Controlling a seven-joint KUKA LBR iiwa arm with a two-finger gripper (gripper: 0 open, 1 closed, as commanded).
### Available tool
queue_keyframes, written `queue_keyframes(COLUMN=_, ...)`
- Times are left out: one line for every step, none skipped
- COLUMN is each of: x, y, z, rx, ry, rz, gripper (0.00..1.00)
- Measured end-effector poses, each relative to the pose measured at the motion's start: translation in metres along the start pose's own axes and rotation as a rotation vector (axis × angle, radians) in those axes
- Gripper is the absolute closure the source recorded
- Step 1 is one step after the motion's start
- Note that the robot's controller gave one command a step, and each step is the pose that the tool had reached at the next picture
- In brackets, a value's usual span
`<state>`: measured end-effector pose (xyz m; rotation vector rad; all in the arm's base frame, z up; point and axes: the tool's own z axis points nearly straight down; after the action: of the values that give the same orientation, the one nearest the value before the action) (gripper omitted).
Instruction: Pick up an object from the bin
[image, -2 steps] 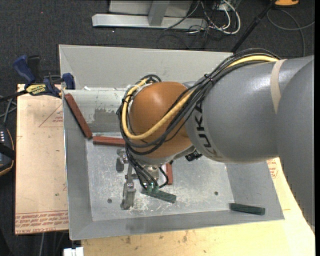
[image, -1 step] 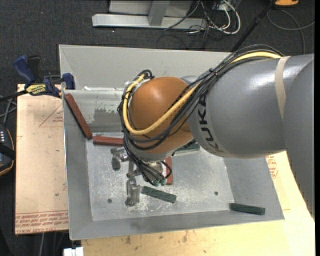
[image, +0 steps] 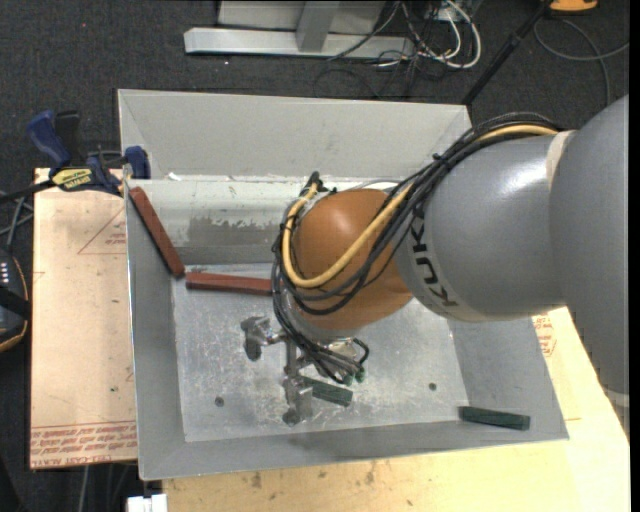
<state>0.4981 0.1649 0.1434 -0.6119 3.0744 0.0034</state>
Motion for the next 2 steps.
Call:
queue_keyframes(x=0.000, y=-0.023, z=0.020, rx=-0.001, ry=0.015, rz=-0.042, gripper=0.00)
queue_keyframes(x=0.023, y=-0.046, z=0.074, rx=-0.002, ry=0.008, rz=-0.128, gripper=1.00)
